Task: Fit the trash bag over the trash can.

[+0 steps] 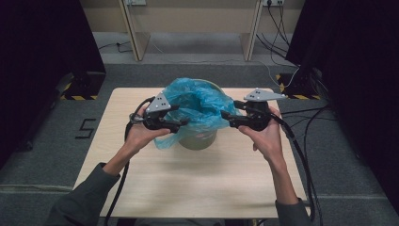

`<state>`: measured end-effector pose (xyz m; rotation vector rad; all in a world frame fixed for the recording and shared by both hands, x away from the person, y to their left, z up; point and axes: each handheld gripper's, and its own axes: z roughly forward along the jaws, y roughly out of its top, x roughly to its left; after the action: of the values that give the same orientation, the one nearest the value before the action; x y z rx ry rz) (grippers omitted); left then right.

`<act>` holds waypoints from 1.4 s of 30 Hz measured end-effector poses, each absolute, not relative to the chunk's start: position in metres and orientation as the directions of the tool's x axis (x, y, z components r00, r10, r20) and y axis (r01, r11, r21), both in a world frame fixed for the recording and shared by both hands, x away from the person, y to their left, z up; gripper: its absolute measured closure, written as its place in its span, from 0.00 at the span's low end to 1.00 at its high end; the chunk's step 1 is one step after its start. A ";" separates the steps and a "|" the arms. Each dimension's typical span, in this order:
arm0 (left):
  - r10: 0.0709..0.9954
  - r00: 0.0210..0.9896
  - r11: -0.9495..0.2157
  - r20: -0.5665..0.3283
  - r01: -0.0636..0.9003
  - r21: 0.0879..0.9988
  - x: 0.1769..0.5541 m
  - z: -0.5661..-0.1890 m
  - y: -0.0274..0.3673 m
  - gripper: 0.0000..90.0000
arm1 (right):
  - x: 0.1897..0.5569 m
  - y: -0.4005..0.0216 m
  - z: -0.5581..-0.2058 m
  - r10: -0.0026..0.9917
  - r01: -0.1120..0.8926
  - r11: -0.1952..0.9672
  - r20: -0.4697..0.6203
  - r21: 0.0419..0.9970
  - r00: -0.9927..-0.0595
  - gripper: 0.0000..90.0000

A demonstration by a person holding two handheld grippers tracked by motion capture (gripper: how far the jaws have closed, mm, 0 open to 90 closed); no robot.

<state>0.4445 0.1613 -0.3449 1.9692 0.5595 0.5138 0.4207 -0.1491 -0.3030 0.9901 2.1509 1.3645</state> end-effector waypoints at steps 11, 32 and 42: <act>0.637 0.766 -0.350 0.088 0.185 0.918 0.448 -0.339 0.194 0.36 | 0.455 -0.145 -0.334 0.747 0.401 0.407 -0.047 0.821 -0.663 0.88; 0.728 0.683 -0.295 0.061 0.232 0.927 0.483 -0.350 0.229 0.59 | 0.503 -0.164 -0.371 0.823 0.504 0.388 -0.044 0.771 -0.566 0.76; 0.742 0.668 -0.276 0.054 0.232 0.933 0.491 -0.346 0.230 0.60 | 0.461 -0.175 -0.321 0.809 0.388 0.312 -0.028 0.867 -0.587 0.57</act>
<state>0.4915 0.2301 -0.3455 1.8272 0.7732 0.6040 0.4611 -0.1747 -0.3212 1.0586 2.1198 1.2084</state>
